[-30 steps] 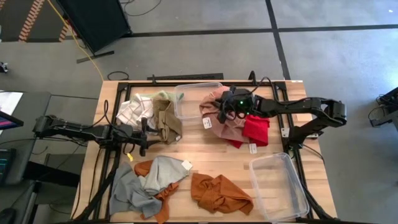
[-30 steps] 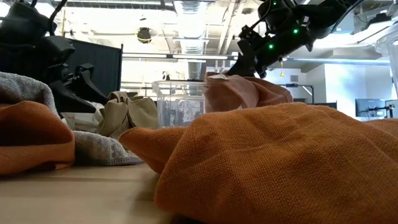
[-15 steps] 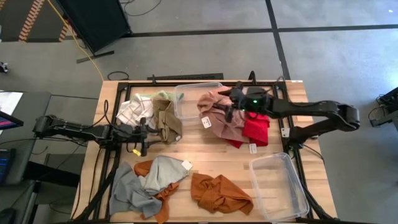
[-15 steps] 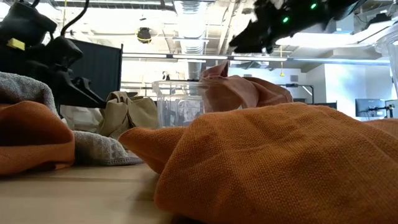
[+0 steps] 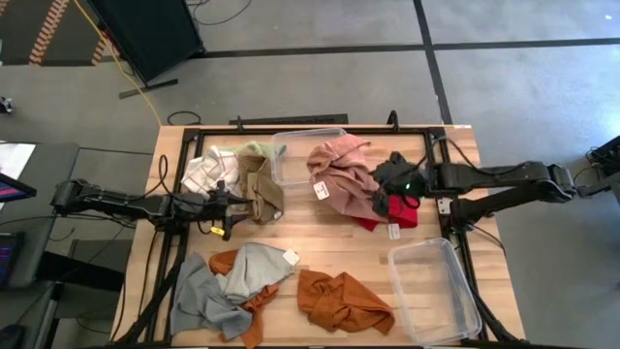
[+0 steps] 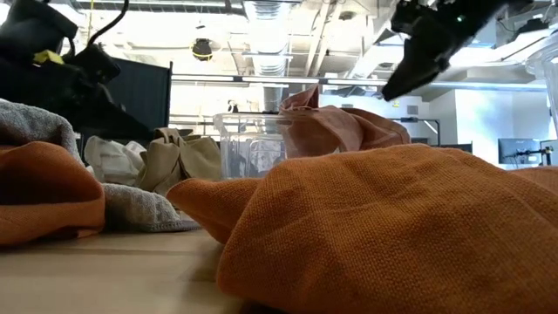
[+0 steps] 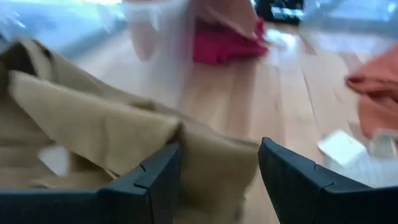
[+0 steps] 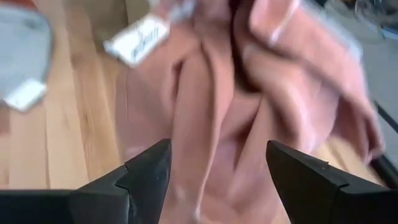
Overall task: Sort towels by color in basket
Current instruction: Put the pink towel into the top transparent bin
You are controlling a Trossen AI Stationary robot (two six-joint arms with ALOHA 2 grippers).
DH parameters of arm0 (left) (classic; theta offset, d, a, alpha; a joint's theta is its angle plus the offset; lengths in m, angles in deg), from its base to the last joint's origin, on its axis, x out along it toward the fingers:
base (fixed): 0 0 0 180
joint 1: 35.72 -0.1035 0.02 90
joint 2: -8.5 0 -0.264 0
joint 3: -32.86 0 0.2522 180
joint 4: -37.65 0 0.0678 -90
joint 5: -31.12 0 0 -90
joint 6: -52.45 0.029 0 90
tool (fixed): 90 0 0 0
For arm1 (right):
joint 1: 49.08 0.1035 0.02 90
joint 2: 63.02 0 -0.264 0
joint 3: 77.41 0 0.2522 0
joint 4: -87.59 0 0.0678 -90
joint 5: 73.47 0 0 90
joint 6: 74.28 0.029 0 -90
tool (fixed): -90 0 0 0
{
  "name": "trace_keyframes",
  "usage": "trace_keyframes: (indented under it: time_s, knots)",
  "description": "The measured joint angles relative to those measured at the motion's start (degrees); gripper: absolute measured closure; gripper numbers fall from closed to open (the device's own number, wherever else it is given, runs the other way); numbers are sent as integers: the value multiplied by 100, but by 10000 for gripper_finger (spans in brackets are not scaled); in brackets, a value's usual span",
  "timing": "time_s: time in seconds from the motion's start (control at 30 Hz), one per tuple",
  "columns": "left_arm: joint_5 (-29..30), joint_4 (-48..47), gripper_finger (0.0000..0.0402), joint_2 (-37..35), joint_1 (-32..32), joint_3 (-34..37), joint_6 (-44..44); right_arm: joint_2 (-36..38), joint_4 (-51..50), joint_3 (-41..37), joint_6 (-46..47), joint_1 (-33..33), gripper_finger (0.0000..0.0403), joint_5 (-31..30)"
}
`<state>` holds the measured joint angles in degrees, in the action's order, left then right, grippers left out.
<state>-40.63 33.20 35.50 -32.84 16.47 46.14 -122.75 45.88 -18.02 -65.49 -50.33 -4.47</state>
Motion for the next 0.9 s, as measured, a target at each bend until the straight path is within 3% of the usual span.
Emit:
trace_keyframes:
  time_s: [0.1, 0.3, 0.9]
  knots:
    - [281, 207, 198, -2, -2, -4, 63, -250, -104, 0, 235, 326, 112, -201]
    - [303, 165, 198, -1, -1, -11, 42, -846, -210, -39, 727, 744, 112, -730]
    - [307, 159, 198, -1, -1, -24, 90, -2951, 445, -301, 1542, 1088, 82, -2200]
